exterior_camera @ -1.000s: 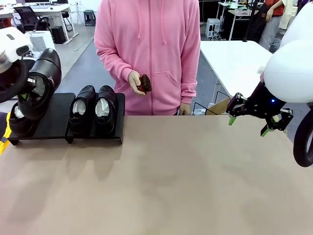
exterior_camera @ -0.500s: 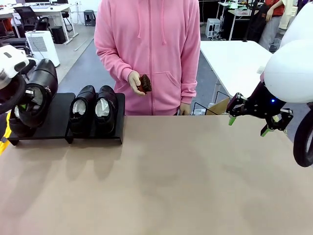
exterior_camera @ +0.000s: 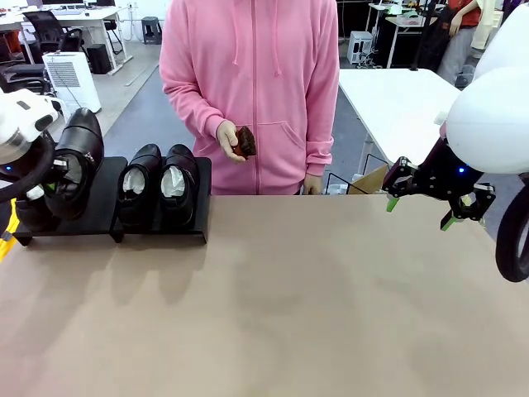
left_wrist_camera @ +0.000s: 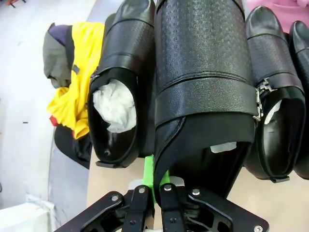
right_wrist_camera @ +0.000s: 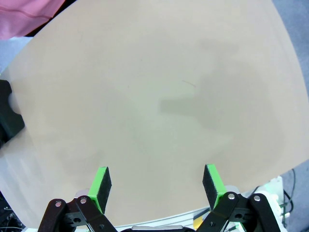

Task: Organize the shoes by placing them on the stand.
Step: Place the Shoe from the middle of the table onto the Shoes Stand.

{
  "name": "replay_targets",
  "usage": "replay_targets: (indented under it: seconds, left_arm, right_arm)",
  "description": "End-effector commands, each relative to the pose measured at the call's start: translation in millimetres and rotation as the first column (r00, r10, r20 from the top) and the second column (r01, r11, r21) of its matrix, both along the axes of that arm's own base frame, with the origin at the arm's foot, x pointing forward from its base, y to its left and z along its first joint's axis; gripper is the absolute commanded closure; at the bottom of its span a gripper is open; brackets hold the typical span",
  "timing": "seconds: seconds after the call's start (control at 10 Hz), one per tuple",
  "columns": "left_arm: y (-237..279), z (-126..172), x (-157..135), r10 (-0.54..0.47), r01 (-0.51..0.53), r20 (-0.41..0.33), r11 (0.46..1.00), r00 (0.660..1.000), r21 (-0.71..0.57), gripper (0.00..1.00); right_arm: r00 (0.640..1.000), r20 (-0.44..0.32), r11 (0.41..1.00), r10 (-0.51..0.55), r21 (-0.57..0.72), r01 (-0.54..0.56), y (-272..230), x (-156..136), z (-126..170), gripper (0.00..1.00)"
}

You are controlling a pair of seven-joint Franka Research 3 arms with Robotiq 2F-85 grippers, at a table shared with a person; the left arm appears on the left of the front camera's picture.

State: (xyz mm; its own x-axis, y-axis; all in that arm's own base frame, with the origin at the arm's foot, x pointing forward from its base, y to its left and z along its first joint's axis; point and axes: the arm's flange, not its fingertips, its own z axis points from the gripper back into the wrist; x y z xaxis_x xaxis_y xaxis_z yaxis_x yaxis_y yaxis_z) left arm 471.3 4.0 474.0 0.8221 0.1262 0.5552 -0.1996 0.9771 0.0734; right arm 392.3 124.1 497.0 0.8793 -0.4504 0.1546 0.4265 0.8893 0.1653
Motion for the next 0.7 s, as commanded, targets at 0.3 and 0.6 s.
replay_targets:
  seconds: [0.3, 0.6]
  left_arm:
    - [0.7, 0.3, -0.4, -0.004, 0.004, 0.001, 1.000, 1.000, 0.003, 1.00]
    - [-0.2, -4.8, 0.5, -0.002, 0.002, -0.011, 1.000, 1.000, 0.000, 1.00]
  right_arm:
    - [1.000, 0.007, 1.000, 0.019, 0.008, -0.019, -1.6, 0.4, 0.6, 0.00]
    - [1.000, 0.007, 1.000, 0.019, 0.008, -0.019, -1.6, 0.4, 0.6, 0.00]
